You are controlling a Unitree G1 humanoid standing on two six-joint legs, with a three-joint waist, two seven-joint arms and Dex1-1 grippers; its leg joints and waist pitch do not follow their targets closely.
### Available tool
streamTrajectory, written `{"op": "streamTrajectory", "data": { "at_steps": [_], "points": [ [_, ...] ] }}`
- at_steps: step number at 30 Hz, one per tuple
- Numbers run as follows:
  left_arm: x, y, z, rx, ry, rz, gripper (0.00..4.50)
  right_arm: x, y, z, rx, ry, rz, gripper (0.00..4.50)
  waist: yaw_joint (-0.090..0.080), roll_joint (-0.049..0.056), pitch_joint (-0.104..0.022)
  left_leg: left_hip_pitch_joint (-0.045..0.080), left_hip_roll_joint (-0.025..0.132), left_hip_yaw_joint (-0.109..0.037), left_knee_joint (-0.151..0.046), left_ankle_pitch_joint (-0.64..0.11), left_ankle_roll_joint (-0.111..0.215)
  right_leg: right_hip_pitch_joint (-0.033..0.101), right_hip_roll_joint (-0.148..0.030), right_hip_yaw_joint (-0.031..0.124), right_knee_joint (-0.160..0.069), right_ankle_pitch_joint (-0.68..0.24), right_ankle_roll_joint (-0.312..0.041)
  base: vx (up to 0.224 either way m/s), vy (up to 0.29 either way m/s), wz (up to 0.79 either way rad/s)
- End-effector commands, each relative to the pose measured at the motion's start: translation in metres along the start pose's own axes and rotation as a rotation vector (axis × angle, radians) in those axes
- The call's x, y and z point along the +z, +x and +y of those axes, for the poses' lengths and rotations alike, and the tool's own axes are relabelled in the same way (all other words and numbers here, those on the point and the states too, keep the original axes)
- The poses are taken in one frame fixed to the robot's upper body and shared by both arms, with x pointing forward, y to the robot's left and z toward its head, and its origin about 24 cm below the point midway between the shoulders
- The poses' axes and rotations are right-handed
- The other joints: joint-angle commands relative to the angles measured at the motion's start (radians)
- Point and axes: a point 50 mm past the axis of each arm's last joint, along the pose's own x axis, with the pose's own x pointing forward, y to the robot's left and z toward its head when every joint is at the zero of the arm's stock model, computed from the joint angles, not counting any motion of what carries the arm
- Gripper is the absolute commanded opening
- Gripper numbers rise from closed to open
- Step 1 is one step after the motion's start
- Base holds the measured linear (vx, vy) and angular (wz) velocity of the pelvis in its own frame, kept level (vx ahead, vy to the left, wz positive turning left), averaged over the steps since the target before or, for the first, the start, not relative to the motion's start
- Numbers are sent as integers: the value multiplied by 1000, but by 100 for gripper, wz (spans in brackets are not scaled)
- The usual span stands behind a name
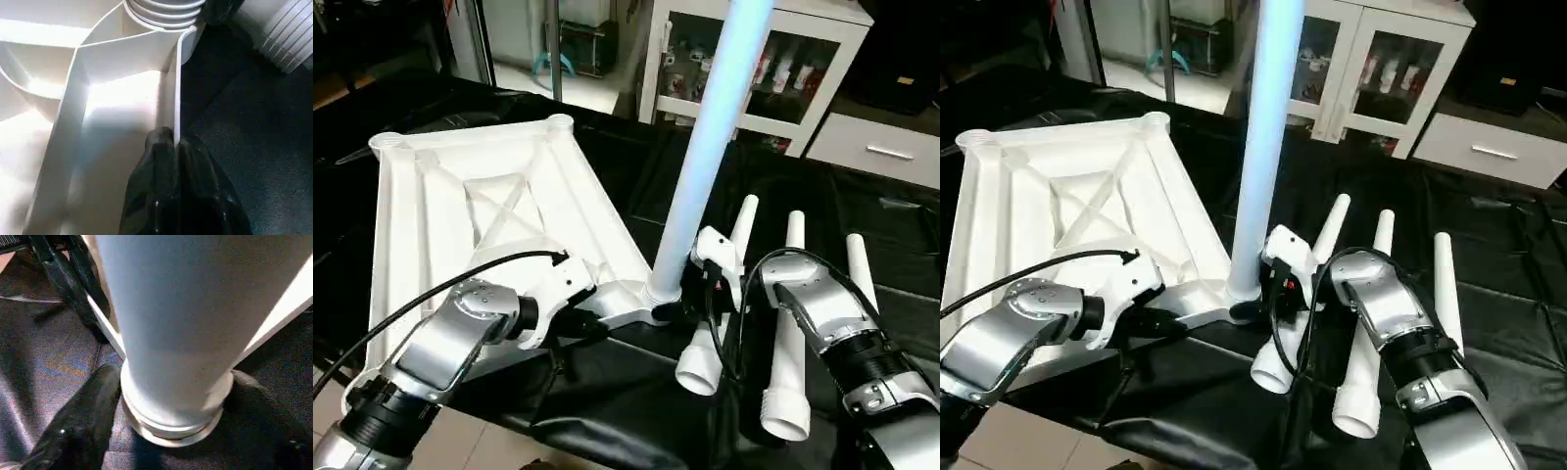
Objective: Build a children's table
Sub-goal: Rotate leg to tighten
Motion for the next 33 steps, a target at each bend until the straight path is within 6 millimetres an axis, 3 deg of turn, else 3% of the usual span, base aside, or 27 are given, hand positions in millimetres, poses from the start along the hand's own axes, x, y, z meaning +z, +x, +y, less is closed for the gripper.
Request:
{"op": "streamTrajectory", "data": {
  "at_steps": [1, 4, 10, 13, 16, 21, 22, 25, 26, 30, 33],
  "points": [
    [6, 6, -11, -87, 8, -28, 0, 4, 1, -1, 14, -18, 2, 304, -2, 5, -57, 1, 39, -6, -75, -127, 33, 59, -60, 57, -60, -192, -208, 0, 0, 0],
    [6, 6, -11, -88, 8, -26, 0, 4, 1, -1, 13, -17, 3, 279, -1, 4, -57, 0, 39, -7, -75, -130, 31, 60, -61, 58, -61, -202, -204, 0, 0, 0],
    [5, 7, -11, -85, 6, -22, 0, 3, 4, -3, -19, -13, -5, 274, -2, 5, -57, 0, 38, -7, -75, -129, 30, 59, -61, 57, -62, -204, -204, 0, 0, 0],
    [8, 10, -5, -25, -6, -42, 0, 2, 10, -14, -185, 21, -21, 274, -7, 5, -55, 0, 38, -7, -77, -151, 18, 57, -62, 57, -66, -242, -198, 0, 0, 0],
    [15, 18, 9, 99, -44, -80, 0, 1, 20, -20, -326, 82, -56, 272, -22, 1, -54, -2, 37, -13, -81, -204, -17, 58, -62, 55, -76, -334, -157, 0, 0, 0],
    [30, 30, 30, 281, -139, -139, 0, 1, 34, -27, -539, 238, -131, 272, -21, -1, -56, 6, 32, -10, -78, -207, -20, 50, -63, 56, -85, -371, -139, 0, 0, 0],
    [40, 40, 39, 361, -151, -160, 0, -2, 42, -33, -715, 353, -163, 272, -21, 3, -58, 4, 30, -7, -78, -171, -16, 46, -61, 57, -82, -328, -144, 0, 0, 0],
    [53, 55, 44, 436, -143, -173, 0, -4, 55, -33, -906, 440, -156, 272, -16, 7, -65, 2, 30, -9, -76, -144, -24, 54, -65, 55, -73, -279, -145, 0, 0, 0],
    [56, 59, 44, 447, -136, -170, 0, -4, 59, -32, -936, 457, -149, 271, -14, 11, -64, 6, 29, -4, -75, -120, -18, 46, -59, 57, -69, -222, -153, 0, 0, 0],
    [66, 74, 39, 447, -116, -171, 0, 5, 76, -25, -991, 448, -144, 270, -11, 14, -69, 2, 29, -2, -72, -80, 7, 55, -57, 55, -51, -91, -180, 0, 0, 0],
    [70, 77, 36, 430, -117, -180, 0, 11, 79, -25, -1004, 443, -174, 270, -10, 12, -66, 1, 28, -1, -74, -102, 16, 56, -60, 55, -56, -116, -173, 0, 0, 0]
  ]
}}
